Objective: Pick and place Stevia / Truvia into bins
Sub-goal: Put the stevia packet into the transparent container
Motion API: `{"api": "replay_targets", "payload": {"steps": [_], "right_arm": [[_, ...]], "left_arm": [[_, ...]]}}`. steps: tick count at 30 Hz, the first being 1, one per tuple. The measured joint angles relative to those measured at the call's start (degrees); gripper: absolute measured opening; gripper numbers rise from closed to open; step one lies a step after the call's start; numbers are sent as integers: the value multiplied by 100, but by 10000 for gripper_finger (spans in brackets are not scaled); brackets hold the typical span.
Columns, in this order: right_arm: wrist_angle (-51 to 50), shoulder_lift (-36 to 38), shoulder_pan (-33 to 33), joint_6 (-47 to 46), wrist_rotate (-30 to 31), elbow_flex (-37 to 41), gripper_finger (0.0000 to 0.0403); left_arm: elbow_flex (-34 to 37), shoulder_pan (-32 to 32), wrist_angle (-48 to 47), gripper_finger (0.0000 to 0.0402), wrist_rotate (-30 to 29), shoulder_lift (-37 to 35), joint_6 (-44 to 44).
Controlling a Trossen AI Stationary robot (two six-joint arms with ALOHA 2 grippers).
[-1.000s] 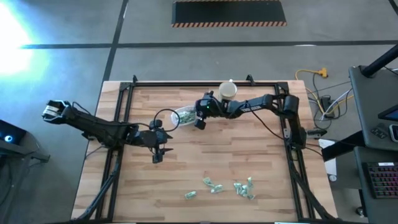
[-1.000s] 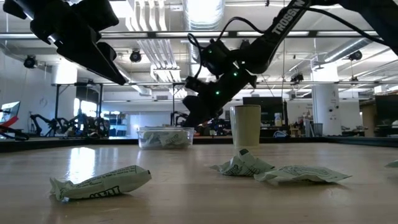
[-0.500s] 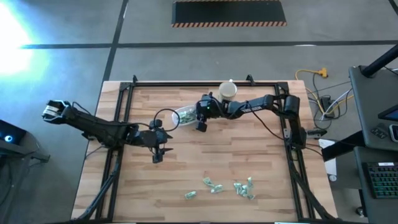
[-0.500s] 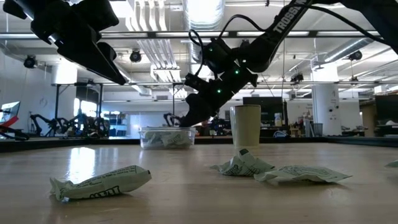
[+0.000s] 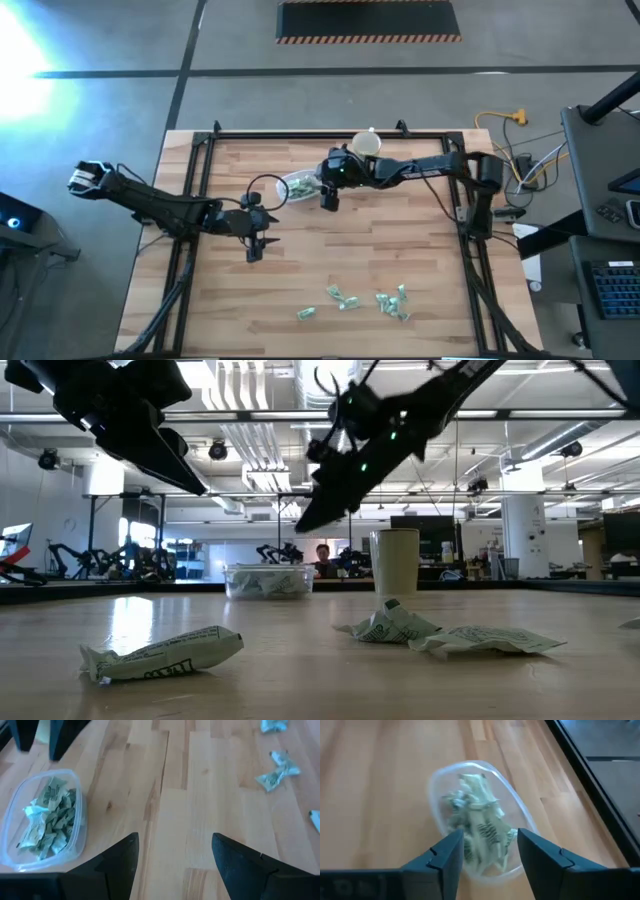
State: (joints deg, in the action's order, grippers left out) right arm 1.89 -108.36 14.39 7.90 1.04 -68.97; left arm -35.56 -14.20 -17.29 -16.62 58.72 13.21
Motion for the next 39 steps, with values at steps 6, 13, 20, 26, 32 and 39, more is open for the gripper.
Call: {"api": "replay_targets", "payload": {"steps": [6,13,20,26,32,39], "right_arm": [[-1204,965,-506,-20,2,169,179],[-1828,2108,-1461,-310,-1,1025,171],[-1667,3164,-2498,-1078,45,2047,163],[-960,3684,-3204,-1572,214,2883,157],[-831,3790,-3479,-1933,551,3245,150],[-851,3736,-3480,-2081,556,3274,141]], "left_arm": [[631,-14,1124,234,252,2,-48],[921,-257,1870,234,455,234,-6],[1020,-858,3115,234,472,1235,-7],[981,-1457,4327,234,470,2276,-157],[753,-2032,5196,234,440,3240,-601],[112,-2269,5389,234,407,3952,-1158]]}}
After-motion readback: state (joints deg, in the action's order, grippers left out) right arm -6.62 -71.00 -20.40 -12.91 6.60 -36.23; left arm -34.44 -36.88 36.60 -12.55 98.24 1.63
